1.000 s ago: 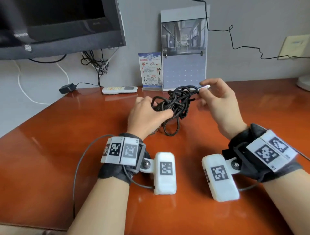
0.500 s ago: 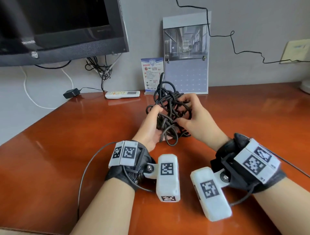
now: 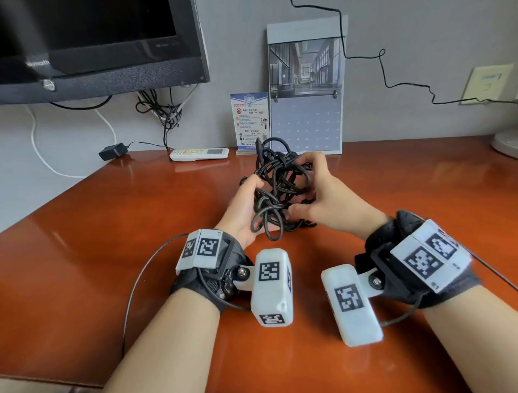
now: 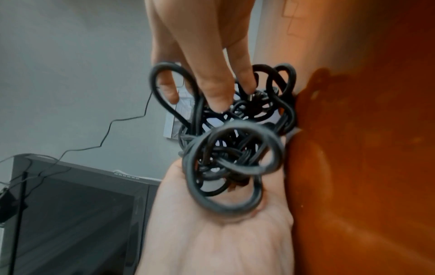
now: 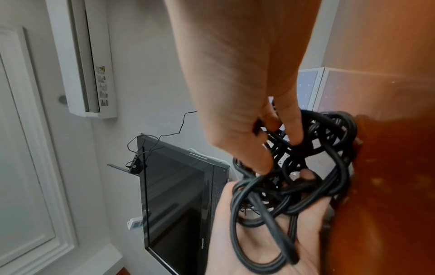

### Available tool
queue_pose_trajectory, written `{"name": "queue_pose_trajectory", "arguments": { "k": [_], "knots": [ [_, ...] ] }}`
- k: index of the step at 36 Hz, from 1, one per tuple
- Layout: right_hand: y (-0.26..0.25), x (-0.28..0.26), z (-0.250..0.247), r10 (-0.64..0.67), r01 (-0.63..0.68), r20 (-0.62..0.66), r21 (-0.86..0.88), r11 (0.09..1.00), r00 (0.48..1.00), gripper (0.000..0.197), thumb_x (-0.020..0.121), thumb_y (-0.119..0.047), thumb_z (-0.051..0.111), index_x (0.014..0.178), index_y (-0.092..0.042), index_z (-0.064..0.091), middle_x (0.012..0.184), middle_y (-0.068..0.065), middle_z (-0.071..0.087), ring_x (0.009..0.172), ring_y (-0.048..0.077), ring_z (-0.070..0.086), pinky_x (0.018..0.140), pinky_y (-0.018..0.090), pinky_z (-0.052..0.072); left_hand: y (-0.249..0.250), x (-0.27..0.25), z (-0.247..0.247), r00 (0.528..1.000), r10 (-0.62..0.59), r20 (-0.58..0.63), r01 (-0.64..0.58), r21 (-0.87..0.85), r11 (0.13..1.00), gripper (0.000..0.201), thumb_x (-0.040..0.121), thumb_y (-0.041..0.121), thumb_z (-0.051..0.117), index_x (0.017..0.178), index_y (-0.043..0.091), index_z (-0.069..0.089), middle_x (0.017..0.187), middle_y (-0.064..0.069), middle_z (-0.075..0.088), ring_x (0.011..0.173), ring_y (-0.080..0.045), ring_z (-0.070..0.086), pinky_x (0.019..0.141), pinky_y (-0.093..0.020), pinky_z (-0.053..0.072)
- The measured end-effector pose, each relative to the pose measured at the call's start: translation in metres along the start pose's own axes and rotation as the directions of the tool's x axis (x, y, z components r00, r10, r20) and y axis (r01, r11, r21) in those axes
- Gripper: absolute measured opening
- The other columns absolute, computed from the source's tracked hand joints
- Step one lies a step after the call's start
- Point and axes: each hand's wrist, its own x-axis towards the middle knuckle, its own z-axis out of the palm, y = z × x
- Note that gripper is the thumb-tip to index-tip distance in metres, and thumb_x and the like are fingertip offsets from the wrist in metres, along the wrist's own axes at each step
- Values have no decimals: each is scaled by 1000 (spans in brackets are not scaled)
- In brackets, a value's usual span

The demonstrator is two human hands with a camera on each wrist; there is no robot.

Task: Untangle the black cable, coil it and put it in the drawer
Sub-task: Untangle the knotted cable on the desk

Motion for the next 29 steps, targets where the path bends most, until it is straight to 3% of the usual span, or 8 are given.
{"name": "queue_pose_trajectory", "arguments": {
  "k": [2,5,8,11,16,20,25,29],
  "knots": [
    [-2,-1,2,13,-14,10,114,993,1000,50,82,3,65,111,-17,29,103,27,61,71,21,65,73,33,53,0,6,-5,999,-2,-54,2,-1,1000,89,47,34,66,129,1,51,99,-13,52,87,-32,46,83,-50,45],
    [-3,-1,1,41,-40,-19,58,998,999,34,84,-10,67,107,-12,43,102,24,64,86,34,67,84,48,52,2,5,-9,999,1,-46,-1,8,1000,85,45,32,67,124,2,54,98,-16,54,83,-30,52,85,-49,46],
    [-4,2,1,2,-14,-93,-125,992,996,15,83,-26,69,85,-21,55,78,2,64,72,15,63,72,31,51,2,2,-7,999,7,-32,-6,18,1000,75,55,29,64,124,0,55,95,-17,56,82,-30,55,89,-51,46],
    [-9,1,2,-34,10,-113,-204,979,993,31,88,-26,65,64,-33,47,61,-16,51,56,-12,51,55,5,37,3,-1,-4,999,-4,-31,5,39,999,49,65,28,60,108,5,58,80,-12,58,71,-27,57,82,-46,48],
    [-8,-4,-2,10,-29,-67,-291,956,998,27,91,-29,60,73,-9,65,69,-2,64,67,14,58,62,21,46,3,3,-6,999,-3,-46,6,60,998,67,58,28,63,120,2,58,90,-15,60,66,-28,60,69,-40,54],
    [-8,-7,-10,37,-46,-37,-275,960,999,38,91,-27,59,60,-5,53,58,-1,48,53,7,41,53,11,28,-1,7,-8,997,18,-78,-10,96,995,80,47,31,70,121,2,60,94,-16,58,77,-29,55,75,-41,49],
    [-7,-4,-5,144,-152,-63,-142,978,988,41,90,-27,59,57,-13,40,53,-5,36,47,6,32,50,17,25,6,0,-9,983,120,-138,-78,278,957,32,79,32,64,101,10,56,78,-6,57,63,-21,53,53,-25,44],
    [-3,4,-1,219,-223,-124,-24,974,968,44,90,-27,58,48,-19,48,48,-9,45,47,6,40,45,16,30,12,2,-11,952,289,-96,-191,551,813,31,89,47,53,110,24,49,100,9,55,90,-7,53,69,-26,42]
  ]
}}
